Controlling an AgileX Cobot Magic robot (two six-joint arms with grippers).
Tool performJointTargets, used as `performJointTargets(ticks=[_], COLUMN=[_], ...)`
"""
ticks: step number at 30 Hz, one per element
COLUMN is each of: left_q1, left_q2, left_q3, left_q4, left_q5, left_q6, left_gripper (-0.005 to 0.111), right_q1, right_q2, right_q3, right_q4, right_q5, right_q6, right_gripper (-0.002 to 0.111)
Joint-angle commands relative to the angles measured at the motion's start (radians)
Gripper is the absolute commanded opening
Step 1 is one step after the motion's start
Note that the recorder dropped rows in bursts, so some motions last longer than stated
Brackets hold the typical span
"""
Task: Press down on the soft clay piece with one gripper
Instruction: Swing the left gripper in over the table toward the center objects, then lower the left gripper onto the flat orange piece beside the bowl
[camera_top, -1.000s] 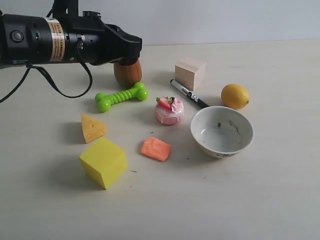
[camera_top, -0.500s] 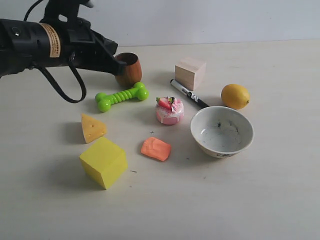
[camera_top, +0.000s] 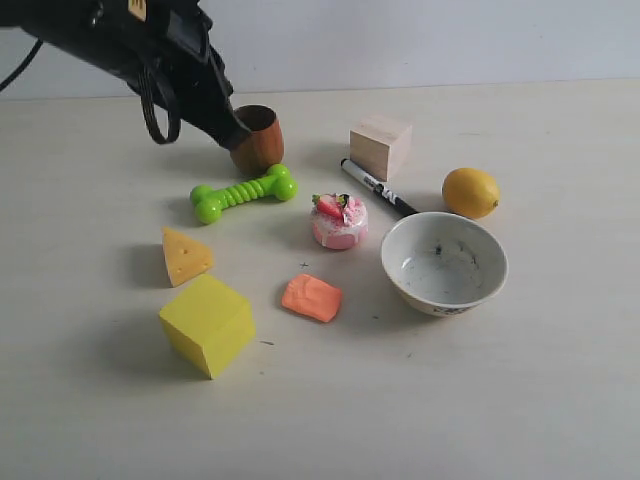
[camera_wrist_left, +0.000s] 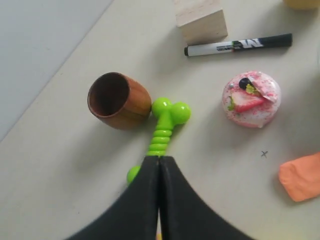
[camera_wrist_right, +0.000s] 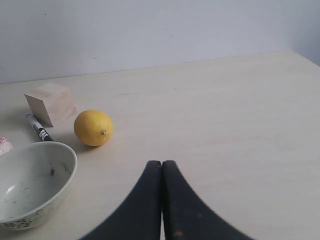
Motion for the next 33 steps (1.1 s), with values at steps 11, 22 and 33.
performJointTargets(ticks=[11, 22, 33], left_q1=[-0.014, -0.149, -0.165], left_q2=[0.313, 0.398, 0.494], left_q3=[-0.331, -0.333, -0.333], left_q4=[-0.298, -0.328, -0.319], left_q5=[0.502, 0.439, 0.385], left_q6=[0.016, -0.029, -0.078], left_gripper=[0.000, 0.000, 0.000], right_q1=[-0.004, -0.004, -0.004], right_q2=[-0.006, -0.006, -0.006], right_q3=[0.005, 0.005, 0.005], right_q4=[0.000, 0.000, 0.000], right_q5=[-0.005, -0.005, -0.005], right_q6=[0.001, 0.001, 0.001], right_gripper=[0.000, 0.000, 0.000])
